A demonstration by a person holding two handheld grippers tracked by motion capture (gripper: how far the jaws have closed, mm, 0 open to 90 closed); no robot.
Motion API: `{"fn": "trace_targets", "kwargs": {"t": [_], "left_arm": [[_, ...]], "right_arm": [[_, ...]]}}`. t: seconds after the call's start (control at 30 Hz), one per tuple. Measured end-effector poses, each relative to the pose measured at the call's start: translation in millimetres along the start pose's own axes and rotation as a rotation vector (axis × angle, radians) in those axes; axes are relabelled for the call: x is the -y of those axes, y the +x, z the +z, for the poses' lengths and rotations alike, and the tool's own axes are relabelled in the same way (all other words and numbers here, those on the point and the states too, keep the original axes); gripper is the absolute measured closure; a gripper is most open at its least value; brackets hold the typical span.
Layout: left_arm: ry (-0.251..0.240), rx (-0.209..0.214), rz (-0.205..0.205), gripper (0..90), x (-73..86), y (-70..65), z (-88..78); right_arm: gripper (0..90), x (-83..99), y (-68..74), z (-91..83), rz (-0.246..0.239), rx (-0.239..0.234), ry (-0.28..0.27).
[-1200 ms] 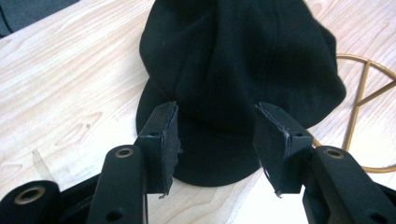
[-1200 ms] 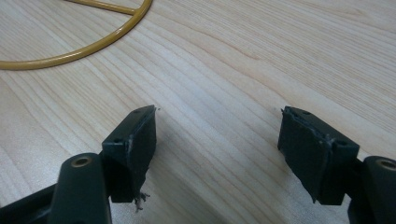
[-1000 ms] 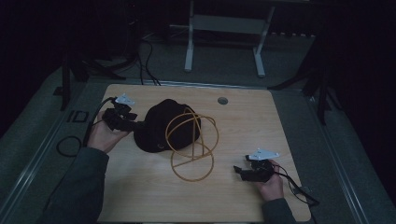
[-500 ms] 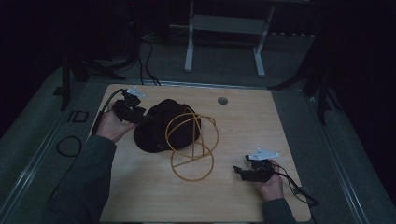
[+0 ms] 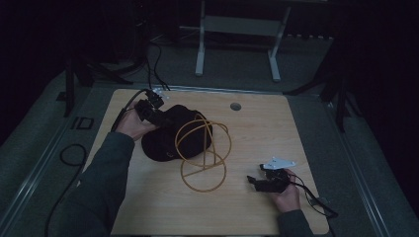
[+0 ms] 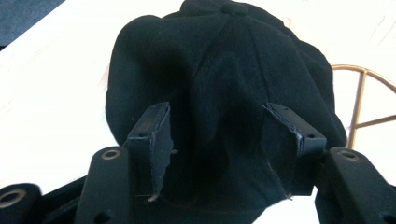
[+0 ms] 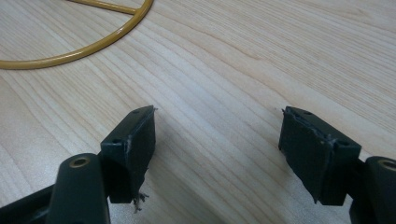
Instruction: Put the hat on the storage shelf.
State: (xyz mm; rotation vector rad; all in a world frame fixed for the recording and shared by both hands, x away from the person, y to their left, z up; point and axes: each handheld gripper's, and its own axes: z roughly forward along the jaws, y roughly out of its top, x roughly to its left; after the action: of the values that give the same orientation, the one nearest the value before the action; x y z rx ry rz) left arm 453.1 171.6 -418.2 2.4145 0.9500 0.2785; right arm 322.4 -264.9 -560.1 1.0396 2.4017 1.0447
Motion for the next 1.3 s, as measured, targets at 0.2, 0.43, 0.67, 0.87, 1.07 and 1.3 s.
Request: {"fn": "trace_targets", "kwargs": {"t": [0.2, 0.43, 0.67, 0.87, 1.07, 1.3], "left_arm": [[0.045, 0.014, -0.004, 39.5, -0.1, 3.4, 17.0], [0.071, 0.055, -0.021, 37.3, 0.5, 8.2, 31.2], [0.118, 0.032, -0.001, 44.7, 0.1, 6.5, 38.7], [0.162, 0.037, 0.005, 59.7, 0.4, 6.7, 45.5], [0.195, 0.027, 0.026, 77.7, -0.4, 4.4, 48.5], [0.156, 0.05, 0.024, 85.7, 0.2, 7.0, 39.7]], "right_arm": [[26.4, 0.0, 0.1, 0.0, -0.001, -0.001, 0.001], [26.3, 0.0, 0.1, 0.1, -0.002, -0.001, 0.001], [26.2, -0.1, 0.1, 0.1, -0.002, -0.002, 0.001], [26.2, -0.1, 0.1, 0.1, -0.002, -0.001, 0.002], [26.2, -0.1, 0.1, 0.1, -0.002, -0.002, 0.002], [26.0, -0.1, 0.1, 0.1, -0.002, -0.003, 0.002]]}}
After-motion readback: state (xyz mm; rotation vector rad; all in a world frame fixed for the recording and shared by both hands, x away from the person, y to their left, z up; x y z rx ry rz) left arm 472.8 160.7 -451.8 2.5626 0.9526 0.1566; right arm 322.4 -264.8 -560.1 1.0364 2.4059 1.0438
